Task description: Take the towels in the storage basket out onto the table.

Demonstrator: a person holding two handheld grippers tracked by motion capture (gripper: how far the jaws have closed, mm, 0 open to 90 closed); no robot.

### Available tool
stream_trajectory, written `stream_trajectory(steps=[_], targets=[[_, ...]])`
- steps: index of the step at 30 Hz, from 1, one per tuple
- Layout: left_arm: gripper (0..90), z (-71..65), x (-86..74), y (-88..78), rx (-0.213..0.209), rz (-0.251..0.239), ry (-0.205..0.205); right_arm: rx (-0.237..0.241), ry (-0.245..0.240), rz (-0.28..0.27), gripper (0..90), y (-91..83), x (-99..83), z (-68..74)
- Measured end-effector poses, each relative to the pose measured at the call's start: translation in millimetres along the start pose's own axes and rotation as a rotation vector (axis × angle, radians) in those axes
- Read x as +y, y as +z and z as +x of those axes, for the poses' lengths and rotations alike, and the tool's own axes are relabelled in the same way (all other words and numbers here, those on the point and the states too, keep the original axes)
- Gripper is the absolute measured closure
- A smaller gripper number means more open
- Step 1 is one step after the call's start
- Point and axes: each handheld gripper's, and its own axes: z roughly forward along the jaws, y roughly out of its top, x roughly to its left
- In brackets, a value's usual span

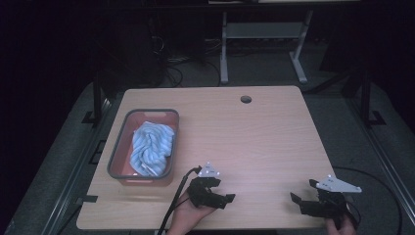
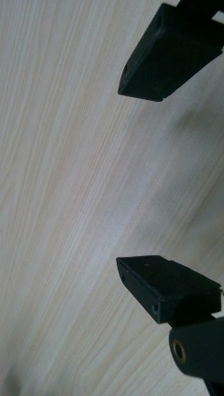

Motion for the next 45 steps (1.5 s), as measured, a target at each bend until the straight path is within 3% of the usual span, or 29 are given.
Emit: stream_trajectory(steps=[10,17,28,37,39,45], targets=[[24.3,1.3,3.0,-0.7,-0.015,0.000,0.000,0.007,-0.008,-0.003,13.8,0.5,0.5,0.4],[23.6,2.9,10.9,-4.4,-0.052,0.002,-0.005,0.005,-0.008,-0.002,13.7,2.4,2.2,0.7],[21.2,15.5,38.2,-21.3,-0.070,0.029,0.033,0.002,-0.007,0.004,13.7,4.9,3.4,1.7],[21.2,20.9,62.7,-40.3,-0.071,0.021,0.061,0.008,-0.020,0.006,13.7,7.4,6.1,5.7],[21.5,22.3,65.5,-42.4,-0.082,0.015,0.051,0.008,-0.023,0.006,13.7,7.6,6.2,6.0],[22.2,26.4,75.4,-50.4,-0.054,0.023,0.059,0.004,-0.024,0.001,13.7,6.0,6.7,6.4]])
